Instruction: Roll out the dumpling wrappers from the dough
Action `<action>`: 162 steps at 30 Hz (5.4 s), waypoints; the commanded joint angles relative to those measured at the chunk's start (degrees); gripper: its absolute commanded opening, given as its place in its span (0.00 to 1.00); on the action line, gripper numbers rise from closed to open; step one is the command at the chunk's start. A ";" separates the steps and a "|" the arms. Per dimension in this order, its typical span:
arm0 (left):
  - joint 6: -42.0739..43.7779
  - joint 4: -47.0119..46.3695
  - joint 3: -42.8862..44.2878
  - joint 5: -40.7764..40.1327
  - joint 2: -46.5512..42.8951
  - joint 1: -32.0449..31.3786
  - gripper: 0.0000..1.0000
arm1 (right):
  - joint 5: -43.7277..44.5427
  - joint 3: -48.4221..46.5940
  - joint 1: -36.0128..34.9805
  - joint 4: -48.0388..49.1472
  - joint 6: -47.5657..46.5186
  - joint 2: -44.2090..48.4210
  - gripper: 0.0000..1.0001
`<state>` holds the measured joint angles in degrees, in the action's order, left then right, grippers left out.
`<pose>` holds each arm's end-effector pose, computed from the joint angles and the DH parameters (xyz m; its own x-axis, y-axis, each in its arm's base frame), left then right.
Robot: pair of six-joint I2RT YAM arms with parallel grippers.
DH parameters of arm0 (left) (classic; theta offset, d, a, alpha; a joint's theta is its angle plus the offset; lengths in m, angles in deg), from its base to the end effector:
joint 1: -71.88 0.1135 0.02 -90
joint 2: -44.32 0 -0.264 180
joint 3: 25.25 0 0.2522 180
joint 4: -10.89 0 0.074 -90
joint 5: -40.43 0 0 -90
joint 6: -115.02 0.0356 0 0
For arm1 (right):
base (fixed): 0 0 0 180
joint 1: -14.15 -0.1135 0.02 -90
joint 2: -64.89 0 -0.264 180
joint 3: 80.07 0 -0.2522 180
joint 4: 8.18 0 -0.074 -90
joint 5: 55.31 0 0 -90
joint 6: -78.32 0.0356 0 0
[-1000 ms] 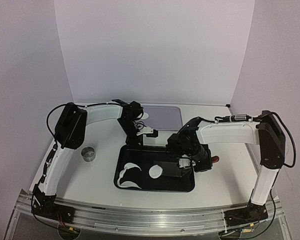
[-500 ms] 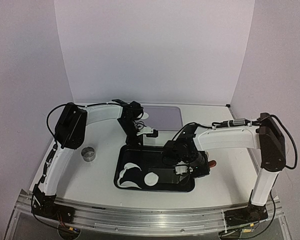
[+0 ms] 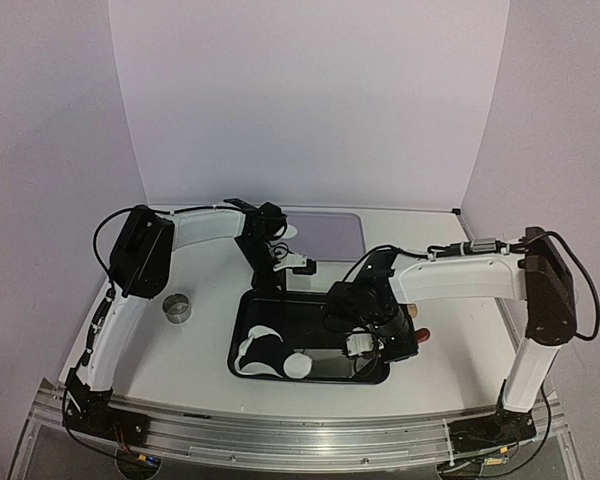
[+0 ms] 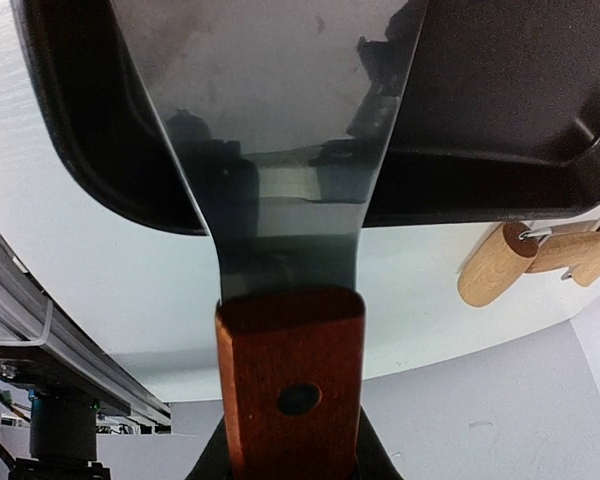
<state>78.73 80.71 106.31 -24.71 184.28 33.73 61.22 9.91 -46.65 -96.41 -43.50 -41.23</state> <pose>0.3787 -0.3165 0.1424 0.0505 0.8903 -0.4526 0.9922 -0.0965 -0.0790 0.1648 0.2623 0.1946 0.0386 -0.8979 0.4385 -0.9587 -0.1570 -0.2372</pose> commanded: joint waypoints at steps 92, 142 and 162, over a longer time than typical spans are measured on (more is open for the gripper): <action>-9.49 1.74 -1.25 1.49 0.08 1.56 0.29 | 24.57 -48.96 30.05 18.89 -11.01 -32.29 0.00; -16.03 -1.50 -1.90 9.01 -5.81 7.07 0.48 | 34.96 -11.03 32.35 105.49 -80.25 -22.43 0.00; -15.76 -1.42 -1.96 8.98 -6.01 7.90 0.48 | 26.33 -4.90 33.06 127.39 -92.80 -17.04 0.00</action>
<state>62.55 78.73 103.86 -16.62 182.15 41.24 89.65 6.41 -13.27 21.56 -125.70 -63.01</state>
